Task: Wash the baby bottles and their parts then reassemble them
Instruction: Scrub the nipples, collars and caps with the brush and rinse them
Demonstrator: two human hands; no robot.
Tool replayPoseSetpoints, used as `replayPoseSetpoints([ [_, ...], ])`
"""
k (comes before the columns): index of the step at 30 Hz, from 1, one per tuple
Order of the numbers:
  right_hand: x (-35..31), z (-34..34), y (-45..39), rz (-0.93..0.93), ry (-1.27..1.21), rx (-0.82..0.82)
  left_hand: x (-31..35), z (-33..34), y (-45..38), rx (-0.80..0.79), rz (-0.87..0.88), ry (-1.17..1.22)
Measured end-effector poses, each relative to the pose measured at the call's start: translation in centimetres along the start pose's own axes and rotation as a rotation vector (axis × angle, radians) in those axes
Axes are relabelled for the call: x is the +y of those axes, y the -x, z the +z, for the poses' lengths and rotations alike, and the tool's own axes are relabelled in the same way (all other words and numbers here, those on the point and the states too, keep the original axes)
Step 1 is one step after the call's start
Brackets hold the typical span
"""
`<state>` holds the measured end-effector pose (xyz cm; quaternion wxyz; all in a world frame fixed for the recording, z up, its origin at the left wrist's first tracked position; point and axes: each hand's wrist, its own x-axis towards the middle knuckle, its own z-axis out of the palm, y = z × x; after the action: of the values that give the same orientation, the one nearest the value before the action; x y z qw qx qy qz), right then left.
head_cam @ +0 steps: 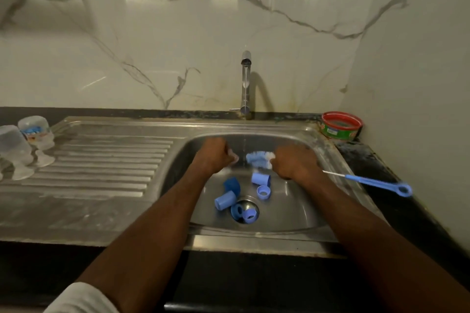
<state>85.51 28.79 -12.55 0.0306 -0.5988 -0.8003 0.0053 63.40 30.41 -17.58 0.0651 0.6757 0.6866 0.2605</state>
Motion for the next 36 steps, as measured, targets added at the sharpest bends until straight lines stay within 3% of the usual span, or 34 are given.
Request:
replayPoseSetpoints([
  [3, 0.0, -0.2, -0.1, 0.042, -0.034, 0.108, 0.2, -0.2, -0.8, 0.163, 0.027, 0.134],
  [7, -0.3, 0.0, -0.2, 0.006, 0.054, -0.028, -0.5, 0.5, -0.1, -0.059, -0.004, -0.036],
  [10, -0.3, 0.1, -0.4, -0.006, 0.029, 0.015, -0.7, 0.6, -0.1, -0.015, -0.044, 0.029],
  [14, -0.5, 0.1, 0.0, -0.022, 0.060, -0.076, -0.6, 0.0, 0.8, -0.076, -0.059, -0.034],
  [18, -1.9, -2.2, 1.7, -0.128, -0.173, -0.004, -0.5, -2.1, 1.2, -0.039, -0.085, -0.025],
  [24, -11.4, -6.2, 1.1, -0.362, -0.237, -0.031, -6.7, -11.6, 3.0, 0.048, -0.110, -0.177],
  [30, -24.1, -6.1, -4.2, -0.418, -0.295, -0.013, -17.1, -21.7, 5.5, 0.075, -0.220, -0.369],
  [36, -33.9, -3.6, -7.5, -0.428, -0.364, -0.021, -24.6, -25.9, 7.1, 0.149, -0.411, -0.464],
])
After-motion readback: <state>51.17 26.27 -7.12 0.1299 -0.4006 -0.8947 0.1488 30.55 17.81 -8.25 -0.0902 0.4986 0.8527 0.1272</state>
